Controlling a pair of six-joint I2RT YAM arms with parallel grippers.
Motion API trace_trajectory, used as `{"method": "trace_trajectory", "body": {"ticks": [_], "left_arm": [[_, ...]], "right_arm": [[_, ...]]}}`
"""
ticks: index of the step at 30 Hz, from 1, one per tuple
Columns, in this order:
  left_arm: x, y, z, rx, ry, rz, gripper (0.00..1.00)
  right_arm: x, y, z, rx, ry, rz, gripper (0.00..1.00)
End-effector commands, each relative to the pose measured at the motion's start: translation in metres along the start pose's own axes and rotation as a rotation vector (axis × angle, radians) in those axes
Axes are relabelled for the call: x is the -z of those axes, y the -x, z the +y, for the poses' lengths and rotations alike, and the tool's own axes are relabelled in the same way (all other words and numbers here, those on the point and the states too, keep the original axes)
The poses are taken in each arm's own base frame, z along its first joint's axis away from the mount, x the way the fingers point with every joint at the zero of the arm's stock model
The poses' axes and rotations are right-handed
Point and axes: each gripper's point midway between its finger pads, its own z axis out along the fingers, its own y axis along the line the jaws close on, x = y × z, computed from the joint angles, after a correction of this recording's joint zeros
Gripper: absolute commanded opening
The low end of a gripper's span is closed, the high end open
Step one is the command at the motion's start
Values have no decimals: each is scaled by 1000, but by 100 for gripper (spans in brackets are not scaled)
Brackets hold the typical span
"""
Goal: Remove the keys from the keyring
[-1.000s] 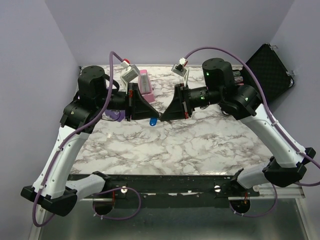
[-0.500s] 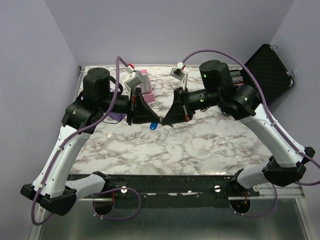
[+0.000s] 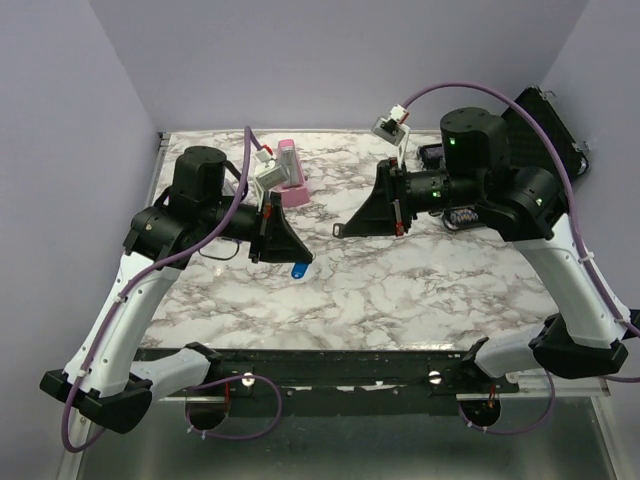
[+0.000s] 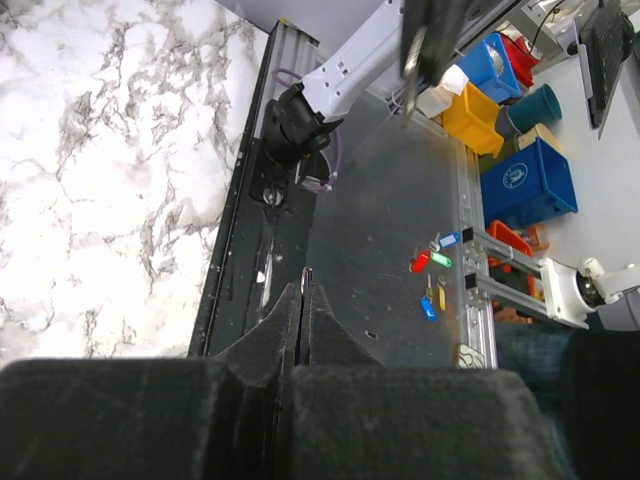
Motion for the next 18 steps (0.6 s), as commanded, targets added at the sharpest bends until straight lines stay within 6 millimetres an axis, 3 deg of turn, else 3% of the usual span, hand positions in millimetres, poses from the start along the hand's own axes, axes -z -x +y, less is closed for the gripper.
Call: {"method": "trace_trajectory", "body": {"ticks": [1, 13, 18], "left_arm": [[4, -9, -10, 5, -18, 15, 0], [3, -6, -7, -1, 5, 2, 0], [5, 4, 14, -14, 140, -39, 0]], "right_arm": [[11, 3, 6, 20, -19, -27, 1], [10, 17, -2, 16, -65, -116, 1], [14, 30, -24, -1, -200, -199, 1]]}}
